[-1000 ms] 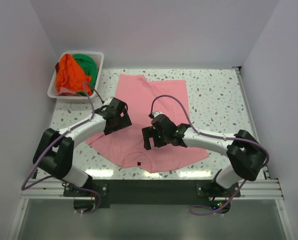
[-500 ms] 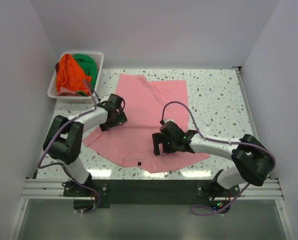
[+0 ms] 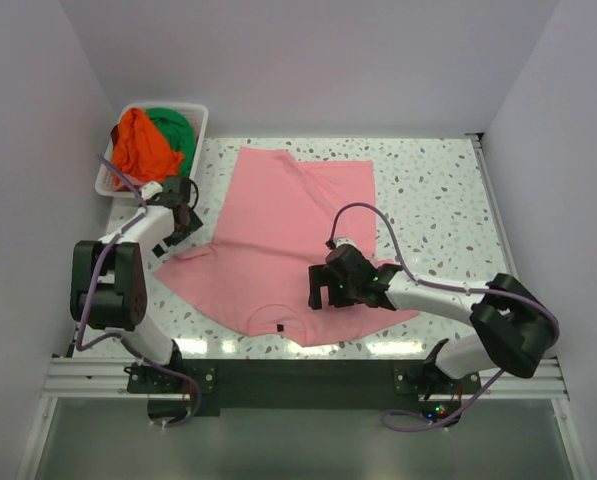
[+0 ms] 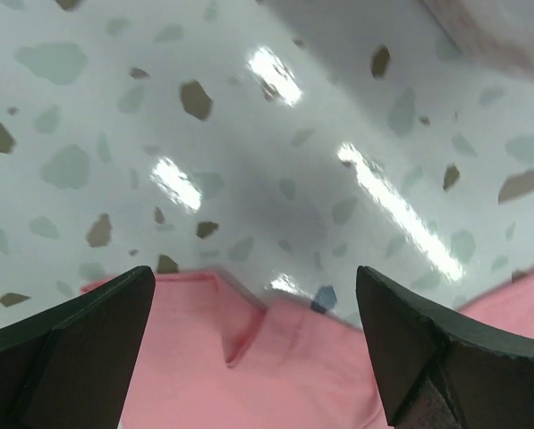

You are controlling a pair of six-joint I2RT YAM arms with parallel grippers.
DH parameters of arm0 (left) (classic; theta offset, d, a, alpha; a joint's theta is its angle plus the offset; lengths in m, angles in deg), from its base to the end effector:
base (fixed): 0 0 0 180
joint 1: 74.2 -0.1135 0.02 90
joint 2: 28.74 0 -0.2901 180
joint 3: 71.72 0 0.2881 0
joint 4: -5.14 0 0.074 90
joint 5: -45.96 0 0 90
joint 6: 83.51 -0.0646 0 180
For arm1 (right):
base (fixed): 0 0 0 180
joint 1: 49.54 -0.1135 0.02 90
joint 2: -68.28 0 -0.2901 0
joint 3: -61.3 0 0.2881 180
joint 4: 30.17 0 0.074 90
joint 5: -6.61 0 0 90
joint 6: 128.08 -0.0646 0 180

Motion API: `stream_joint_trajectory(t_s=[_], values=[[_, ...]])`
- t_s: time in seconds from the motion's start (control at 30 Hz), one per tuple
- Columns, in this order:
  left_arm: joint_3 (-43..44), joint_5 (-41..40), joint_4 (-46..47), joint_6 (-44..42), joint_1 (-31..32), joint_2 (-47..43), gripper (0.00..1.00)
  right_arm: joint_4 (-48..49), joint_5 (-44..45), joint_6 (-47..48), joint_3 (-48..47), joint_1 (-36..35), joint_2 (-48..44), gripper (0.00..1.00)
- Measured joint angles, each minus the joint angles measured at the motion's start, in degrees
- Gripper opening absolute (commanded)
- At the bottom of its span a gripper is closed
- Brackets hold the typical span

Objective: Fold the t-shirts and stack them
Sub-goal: Flatten the tshirt out

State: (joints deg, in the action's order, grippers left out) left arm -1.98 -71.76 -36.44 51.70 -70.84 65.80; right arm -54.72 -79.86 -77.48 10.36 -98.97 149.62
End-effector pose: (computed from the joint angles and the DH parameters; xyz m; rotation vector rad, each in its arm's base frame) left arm 0.3582 0.0091 0.1617 -1.0341 2.3360 0.3544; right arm 0.2010 0.2286 0.1411 -0.2032 2.6069 0.5203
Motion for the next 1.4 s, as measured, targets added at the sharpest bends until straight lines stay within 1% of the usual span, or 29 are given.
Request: stream_joint_trajectory(t_s=[0.1, 0.17, 0.33, 0.43, 0.57, 0.67, 0.8, 0.93, 1.03, 1.13, 1.23, 1.4], values=[[2.4, -1.5, -1.3, 0.0, -2.9, -0.2, 1.00, 0.5, -0.2, 0.0, 0.4, 0.0, -0.4, 0.99], [2.6, -1.1, -1.5, -0.1, -3.6, -1.5, 1.00, 0.8, -0.8, 0.6, 0.6, 0.0, -0.7, 0.99], [0.1, 4.6, -0.9, -0.4, -2.8, -8.7, 1.00, -1.0, -2.1, 3.3, -0.3, 0.1, -1.1, 0.98], [-2.4, 6.6, -0.6, -0.2, 0.3, -13.3, 1.00, -3.9, -1.2, 5.2, -4.4, 0.1, -1.1, 0.99], [-5.4, 9.4, 0.2, 0.1, 8.2, -15.5, 1.00, -5.4, 1.7, 7.3, -14.8, 1.5, 0.6, 0.99], [-9.4, 13.3, 2.2, 0.2, 10.3, -15.7, 1.00, -5.1, 2.5, 8.7, -23.8, 5.1, 5.7, 0.99], [-15.0, 16.3, 2.9, 0.2, 10.3, -15.7, 1.00, -6.4, 1.4, 11.5, -38.0, 13.5, 18.5, 0.99], [-16.4, 17.3, 3.1, 0.2, 10.3, -15.5, 1.00, -8.7, 1.2, 14.5, -50.4, 19.1, 32.2, 0.99], [-16.4, 17.4, 3.5, 0.2, 10.3, -15.4, 1.00, -12.8, 1.6, 16.8, -58.8, 21.8, 41.3, 0.99], [-16.4, 16.9, 3.6, 0.2, 10.3, -14.6, 1.00, -16.2, 2.6, 19.2, -64.6, 23.3, 47.0, 0.99], [-16.3, 16.0, 3.4, 0.1, 10.3, -12.5, 1.00, -18.3, 3.0, 20.7, -68.7, 24.6, 50.7, 0.99], [-13.2, 14.2, 3.3, -0.5, 10.3, -8.8, 1.00, -17.5, 1.2, 21.7, -68.3, 27.5, 51.2, 0.99]])
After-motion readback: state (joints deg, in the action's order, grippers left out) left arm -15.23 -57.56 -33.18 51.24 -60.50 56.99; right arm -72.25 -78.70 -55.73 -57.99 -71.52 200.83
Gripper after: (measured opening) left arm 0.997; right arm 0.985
